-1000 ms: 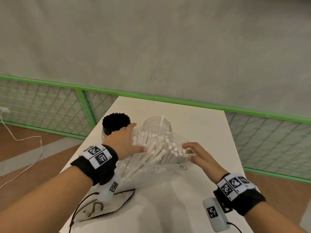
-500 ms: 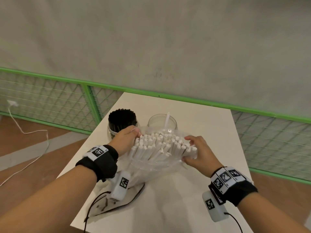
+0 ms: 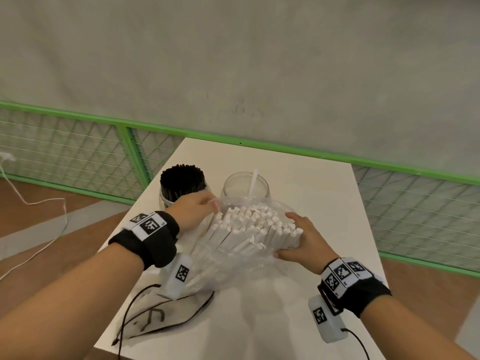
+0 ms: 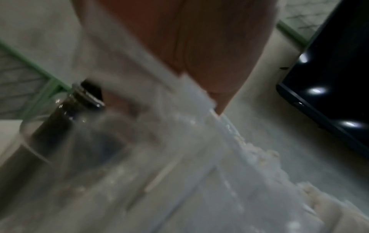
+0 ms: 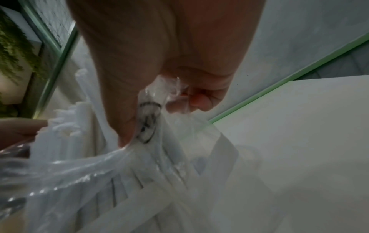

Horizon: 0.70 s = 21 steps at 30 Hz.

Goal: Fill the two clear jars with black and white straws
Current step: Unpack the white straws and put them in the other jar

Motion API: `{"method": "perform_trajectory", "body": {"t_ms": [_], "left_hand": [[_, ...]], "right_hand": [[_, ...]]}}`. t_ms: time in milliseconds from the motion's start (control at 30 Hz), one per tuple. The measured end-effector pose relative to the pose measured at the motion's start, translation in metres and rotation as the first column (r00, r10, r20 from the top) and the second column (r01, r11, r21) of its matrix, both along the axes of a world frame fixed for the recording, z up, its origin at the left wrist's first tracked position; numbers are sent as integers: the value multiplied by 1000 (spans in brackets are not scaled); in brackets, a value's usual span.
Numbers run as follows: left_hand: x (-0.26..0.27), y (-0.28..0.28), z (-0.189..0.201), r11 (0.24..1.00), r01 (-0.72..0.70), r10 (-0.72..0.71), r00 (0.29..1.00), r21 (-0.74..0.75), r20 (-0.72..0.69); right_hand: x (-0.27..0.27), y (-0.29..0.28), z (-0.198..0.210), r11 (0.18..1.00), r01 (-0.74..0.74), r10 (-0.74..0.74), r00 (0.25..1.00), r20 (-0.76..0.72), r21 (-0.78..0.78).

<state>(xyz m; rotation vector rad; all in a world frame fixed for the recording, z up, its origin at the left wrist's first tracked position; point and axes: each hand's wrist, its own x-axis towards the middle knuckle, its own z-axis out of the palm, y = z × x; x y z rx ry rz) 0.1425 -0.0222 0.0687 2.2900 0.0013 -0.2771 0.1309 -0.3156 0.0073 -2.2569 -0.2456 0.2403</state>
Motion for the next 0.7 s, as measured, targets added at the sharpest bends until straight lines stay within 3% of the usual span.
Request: {"method": "perform_trajectory", "body": {"t_ms": [67, 200, 267, 367, 533, 633, 700], "left_hand": [[-2, -3, 7, 999, 27, -28, 1000, -25, -15], [-2, -13, 5, 985, -68, 69, 998, -157, 3], [-1, -16, 7, 999, -45, 45, 999, -18, 26], [2, -30, 32, 971, 126, -135, 990, 205, 33], [19, -78, 61, 872, 367, -370, 927, 323, -55], [31, -96, 60, 780, 425, -395, 904, 459, -167], [36, -100, 54, 782, 413, -374, 910, 466, -179]], "right_hand": [[-2, 2, 0, 1000, 17, -17, 999, 32, -13], [-2, 4, 5, 997, 36, -27, 991, 134, -66], [-4, 2, 5, 992, 15, 3, 989, 148, -124], [-8, -3, 4, 988, -2, 24, 990, 137, -157], [-11, -8, 2, 989, -18, 40, 987, 155, -144], [-10, -8, 2, 989, -17, 39, 987, 153, -145], [-10, -7, 3, 986, -20, 45, 987, 153, -165]]}}
